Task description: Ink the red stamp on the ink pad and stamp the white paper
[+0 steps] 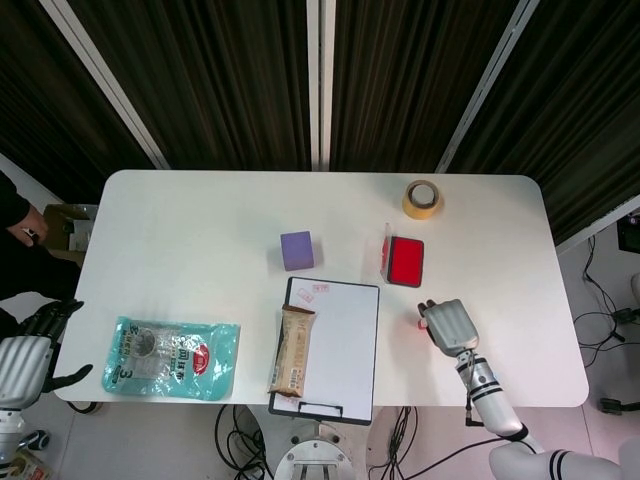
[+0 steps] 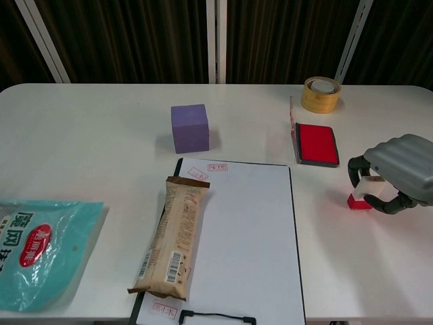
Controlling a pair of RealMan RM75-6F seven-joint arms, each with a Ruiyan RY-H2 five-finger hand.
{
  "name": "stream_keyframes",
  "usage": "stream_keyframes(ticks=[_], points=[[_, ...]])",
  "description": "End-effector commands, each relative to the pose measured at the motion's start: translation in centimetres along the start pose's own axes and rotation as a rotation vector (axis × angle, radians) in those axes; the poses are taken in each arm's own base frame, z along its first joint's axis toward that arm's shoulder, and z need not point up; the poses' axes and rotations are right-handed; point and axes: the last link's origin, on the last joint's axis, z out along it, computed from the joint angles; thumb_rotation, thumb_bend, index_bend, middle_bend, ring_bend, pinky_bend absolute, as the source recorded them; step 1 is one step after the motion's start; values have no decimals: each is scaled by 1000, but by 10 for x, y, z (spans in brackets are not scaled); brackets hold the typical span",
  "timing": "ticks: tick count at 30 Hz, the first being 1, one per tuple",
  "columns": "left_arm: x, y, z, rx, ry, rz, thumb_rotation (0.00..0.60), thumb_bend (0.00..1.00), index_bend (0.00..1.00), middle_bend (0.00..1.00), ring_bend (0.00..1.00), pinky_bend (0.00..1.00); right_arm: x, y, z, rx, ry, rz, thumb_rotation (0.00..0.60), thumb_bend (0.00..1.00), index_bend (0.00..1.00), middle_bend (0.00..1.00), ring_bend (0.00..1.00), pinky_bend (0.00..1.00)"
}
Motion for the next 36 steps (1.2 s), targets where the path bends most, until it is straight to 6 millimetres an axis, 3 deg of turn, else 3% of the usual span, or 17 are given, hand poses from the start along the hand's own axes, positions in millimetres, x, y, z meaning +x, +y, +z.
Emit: stream_keyframes(ticks=[1, 11, 36], points=[[0, -1, 0, 2, 1, -1, 600, 0, 149, 150, 122, 248, 0, 0, 0, 0, 2, 1, 600, 406, 812, 779, 936, 979], [0, -2, -1, 2, 1, -3, 600, 0, 149, 150, 122, 248, -1, -1, -1, 0, -12, -7, 600, 362, 639, 677, 934, 979], [1, -2, -1, 1, 6, -2, 600, 0, 149, 150, 122, 248, -1, 1, -4, 3, -36, -6, 600, 326, 360, 454, 916, 979]])
